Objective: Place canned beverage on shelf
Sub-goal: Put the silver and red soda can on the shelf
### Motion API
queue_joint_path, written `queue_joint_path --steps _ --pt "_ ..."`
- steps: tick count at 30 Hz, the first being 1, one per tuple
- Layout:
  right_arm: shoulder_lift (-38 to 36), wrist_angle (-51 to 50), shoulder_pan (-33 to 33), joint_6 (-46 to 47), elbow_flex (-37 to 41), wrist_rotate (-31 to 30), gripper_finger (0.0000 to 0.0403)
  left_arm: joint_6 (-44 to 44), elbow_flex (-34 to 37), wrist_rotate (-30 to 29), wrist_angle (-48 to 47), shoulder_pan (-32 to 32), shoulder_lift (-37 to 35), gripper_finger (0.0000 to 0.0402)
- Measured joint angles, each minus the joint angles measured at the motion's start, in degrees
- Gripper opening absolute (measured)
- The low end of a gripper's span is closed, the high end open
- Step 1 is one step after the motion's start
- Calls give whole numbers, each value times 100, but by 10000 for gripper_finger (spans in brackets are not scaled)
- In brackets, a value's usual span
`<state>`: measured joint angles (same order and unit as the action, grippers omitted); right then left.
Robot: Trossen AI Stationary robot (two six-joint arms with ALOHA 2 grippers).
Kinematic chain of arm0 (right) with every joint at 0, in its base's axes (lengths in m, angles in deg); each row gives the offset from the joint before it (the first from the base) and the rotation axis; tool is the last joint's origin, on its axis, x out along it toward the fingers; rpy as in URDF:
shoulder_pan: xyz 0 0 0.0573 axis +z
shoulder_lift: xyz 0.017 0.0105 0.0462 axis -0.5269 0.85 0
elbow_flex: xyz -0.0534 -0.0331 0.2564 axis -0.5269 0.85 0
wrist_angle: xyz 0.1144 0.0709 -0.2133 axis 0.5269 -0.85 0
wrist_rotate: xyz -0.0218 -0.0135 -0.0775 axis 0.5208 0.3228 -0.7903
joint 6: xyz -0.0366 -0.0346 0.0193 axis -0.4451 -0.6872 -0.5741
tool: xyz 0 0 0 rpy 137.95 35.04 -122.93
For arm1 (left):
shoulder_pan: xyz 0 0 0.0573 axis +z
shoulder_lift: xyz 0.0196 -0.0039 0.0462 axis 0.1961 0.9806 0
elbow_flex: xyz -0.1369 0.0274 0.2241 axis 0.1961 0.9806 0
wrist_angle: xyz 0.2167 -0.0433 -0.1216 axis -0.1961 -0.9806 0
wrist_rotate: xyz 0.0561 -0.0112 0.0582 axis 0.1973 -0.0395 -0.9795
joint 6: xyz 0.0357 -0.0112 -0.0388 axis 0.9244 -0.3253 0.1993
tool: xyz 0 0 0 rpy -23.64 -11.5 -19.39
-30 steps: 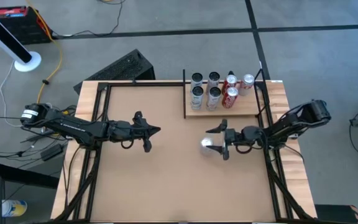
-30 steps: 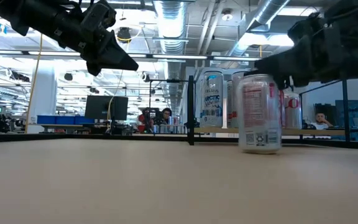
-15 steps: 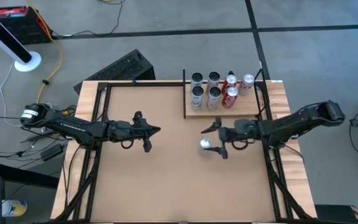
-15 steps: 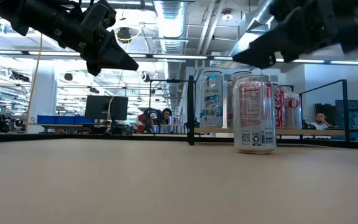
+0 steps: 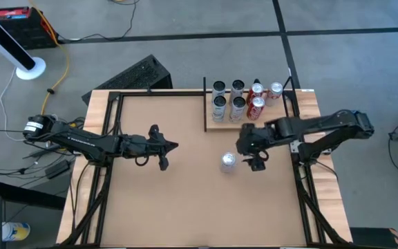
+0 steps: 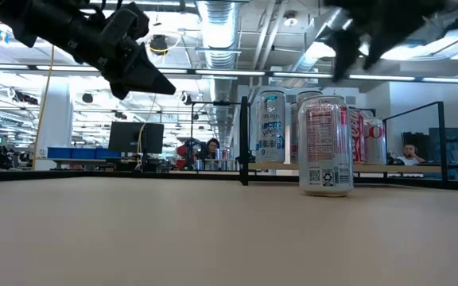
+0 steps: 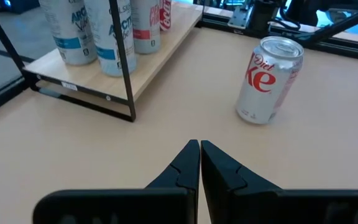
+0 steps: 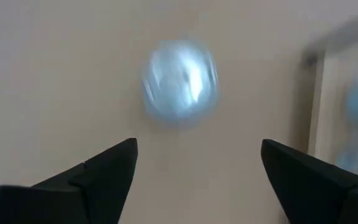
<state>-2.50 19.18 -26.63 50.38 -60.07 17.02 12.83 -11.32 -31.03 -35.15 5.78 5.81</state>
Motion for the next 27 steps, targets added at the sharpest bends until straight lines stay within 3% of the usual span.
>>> queue_joint_path --steps 3,6,9,12,16,19,22,27 --pt "5 -777 -12 500 175 -105 337 -46 0 -2 -44 -49 0 0" --pt "-309 -416 48 841 887 141 283 -50 0 11 -24 -136 -1 0" --pt "-833 882 186 1044 1941 88 216 -53 0 8 31 -218 45 0" --pt "-1139 2804 264 1357 3094 -100 134 -42 0 -16 468 -281 380 0" --pt "-1129 4647 422 1840 4173 -96 24 313 -4 261 1830 -286 1279 0" --pt "-1005 5122 616 2039 4452 -179 21 767 -5 543 2982 -272 1974 0" --pt "-869 5468 824 2207 4460 -719 26 903 -132 645 3734 -194 2520 0" --pt "-559 5750 1029 2202 4461 -1511 14 567 -676 1225 3937 82 3470 0"
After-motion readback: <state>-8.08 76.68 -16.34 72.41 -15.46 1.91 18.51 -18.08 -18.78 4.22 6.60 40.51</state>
